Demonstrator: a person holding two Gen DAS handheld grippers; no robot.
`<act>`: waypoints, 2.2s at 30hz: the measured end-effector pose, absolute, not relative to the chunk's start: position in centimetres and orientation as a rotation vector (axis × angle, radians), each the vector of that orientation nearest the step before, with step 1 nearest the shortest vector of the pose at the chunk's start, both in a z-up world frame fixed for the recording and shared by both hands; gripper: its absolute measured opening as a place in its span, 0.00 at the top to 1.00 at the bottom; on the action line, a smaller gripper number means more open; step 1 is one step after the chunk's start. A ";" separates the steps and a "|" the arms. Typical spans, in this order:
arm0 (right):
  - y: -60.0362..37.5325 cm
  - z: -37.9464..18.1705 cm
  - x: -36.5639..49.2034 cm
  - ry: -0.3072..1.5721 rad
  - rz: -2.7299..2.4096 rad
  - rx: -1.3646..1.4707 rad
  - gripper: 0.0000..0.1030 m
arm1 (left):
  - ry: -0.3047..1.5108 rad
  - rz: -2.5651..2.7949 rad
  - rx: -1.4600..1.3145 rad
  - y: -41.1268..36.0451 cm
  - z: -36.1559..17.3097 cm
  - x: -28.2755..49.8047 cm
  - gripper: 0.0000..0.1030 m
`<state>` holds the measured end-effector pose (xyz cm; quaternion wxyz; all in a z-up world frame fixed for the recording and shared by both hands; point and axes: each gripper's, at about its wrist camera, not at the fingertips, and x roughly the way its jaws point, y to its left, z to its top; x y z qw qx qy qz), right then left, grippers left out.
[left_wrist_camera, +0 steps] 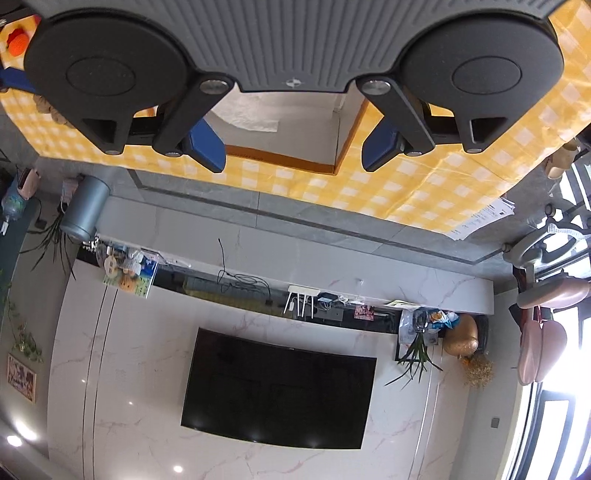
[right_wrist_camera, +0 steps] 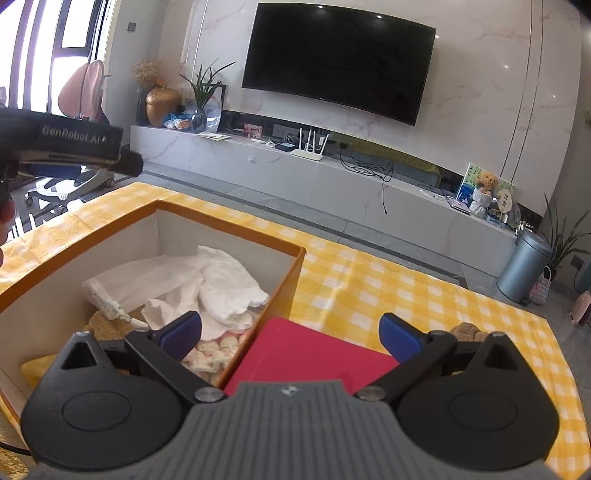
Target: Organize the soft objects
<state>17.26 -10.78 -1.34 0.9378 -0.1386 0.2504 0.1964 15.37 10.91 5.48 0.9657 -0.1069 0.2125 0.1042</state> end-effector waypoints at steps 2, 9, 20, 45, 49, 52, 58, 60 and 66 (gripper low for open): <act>-11.0 -1.0 17.1 0.505 0.410 -0.270 0.03 | 0.425 0.205 -0.221 10.4 5.8 15.1 0.05; -13.9 1.4 17.4 0.485 0.425 -0.229 0.03 | 0.407 0.162 -0.169 6.9 7.6 13.7 0.05; -28.3 3.1 20.6 0.548 0.102 -0.078 0.03 | 0.478 0.060 -0.090 1.3 9.9 15.4 0.05; -38.8 -9.4 28.5 0.947 -0.197 0.055 0.08 | 0.815 -0.194 0.050 -9.3 3.7 28.7 0.05; -39.7 -9.7 28.3 0.971 -0.190 0.122 0.28 | 0.958 -0.247 0.079 -11.6 1.8 30.8 0.07; -40.1 -9.6 27.9 0.963 -0.180 0.149 0.30 | 1.087 -0.291 0.078 -13.2 0.3 32.3 0.07; -40.6 -10.0 27.8 0.972 -0.166 0.173 0.30 | 1.387 -0.226 0.109 -15.9 -4.2 35.2 0.08; -40.9 -10.0 27.7 0.966 -0.171 0.183 0.30 | 1.439 -0.145 0.135 -16.1 -5.5 36.1 0.08; -41.6 -10.1 27.7 0.958 -0.178 0.199 0.30 | 1.578 -0.033 0.121 -16.3 -8.8 38.3 0.08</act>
